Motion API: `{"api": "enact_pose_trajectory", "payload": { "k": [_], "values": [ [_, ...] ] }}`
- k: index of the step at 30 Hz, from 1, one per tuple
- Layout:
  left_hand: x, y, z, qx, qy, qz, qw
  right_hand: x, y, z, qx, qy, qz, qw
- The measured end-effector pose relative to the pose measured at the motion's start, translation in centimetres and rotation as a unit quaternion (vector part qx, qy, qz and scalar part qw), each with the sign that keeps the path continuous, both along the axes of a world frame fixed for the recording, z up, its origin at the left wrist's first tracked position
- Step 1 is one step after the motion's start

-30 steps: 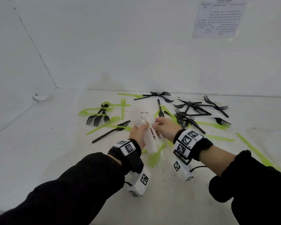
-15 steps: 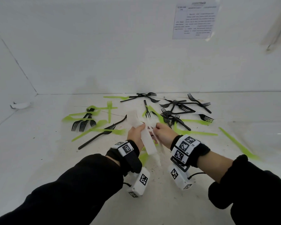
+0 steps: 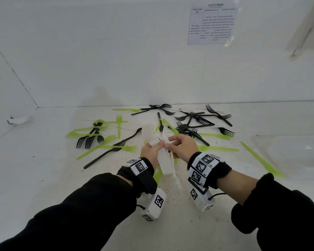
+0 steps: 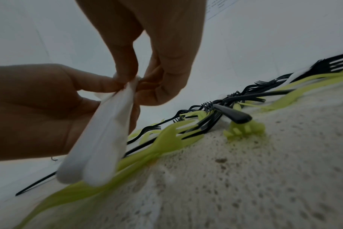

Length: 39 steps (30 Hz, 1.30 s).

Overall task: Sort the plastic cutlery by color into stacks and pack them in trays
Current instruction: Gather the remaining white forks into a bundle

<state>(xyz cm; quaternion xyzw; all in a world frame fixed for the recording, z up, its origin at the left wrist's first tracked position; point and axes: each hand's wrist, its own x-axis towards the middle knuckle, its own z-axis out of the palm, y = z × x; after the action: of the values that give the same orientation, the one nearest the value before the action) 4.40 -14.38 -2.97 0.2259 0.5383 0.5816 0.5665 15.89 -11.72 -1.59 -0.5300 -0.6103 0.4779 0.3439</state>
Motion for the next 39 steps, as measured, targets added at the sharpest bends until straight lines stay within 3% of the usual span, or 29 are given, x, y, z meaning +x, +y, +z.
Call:
{"api": "enact_pose_trajectory", "payload": {
  "k": [10,18,22,25,29,32,34,39],
  "values": [
    [0.9,0.4,0.5,0.013,-0.047,-0.037,0.998,0.6,0.2,0.5,0.051,-0.037,0.041,0.997],
    [2.2,0.5,-0.2,0.008,0.015,-0.061,0.998,2.1,0.4,0.5,0.071,-0.067,0.018,0.995],
    [2.9,1.1,-0.3,0.024,0.052,-0.053,0.997,2.8,1.2,1.4,0.012,-0.076,0.071,0.995],
    [3.5,1.9,-0.1,0.014,0.070,-0.070,0.995,4.1,3.7,2.3,-0.021,-0.150,0.072,0.986],
    [4.9,3.2,0.2,0.001,0.080,-0.076,0.994,6.7,9.2,2.9,-0.006,-0.313,0.018,0.950],
    [6.1,4.5,0.3,-0.006,0.070,-0.049,0.996,8.6,13.0,1.8,0.008,-0.412,0.039,0.911],
    [6.8,5.1,0.2,-0.013,0.057,-0.030,0.998,9.4,14.6,0.9,0.014,-0.456,0.083,0.886],
    [8.3,6.1,0.4,-0.019,0.040,0.005,0.999,9.8,16.8,-1.0,0.031,-0.491,0.144,0.858]
  ]
}}
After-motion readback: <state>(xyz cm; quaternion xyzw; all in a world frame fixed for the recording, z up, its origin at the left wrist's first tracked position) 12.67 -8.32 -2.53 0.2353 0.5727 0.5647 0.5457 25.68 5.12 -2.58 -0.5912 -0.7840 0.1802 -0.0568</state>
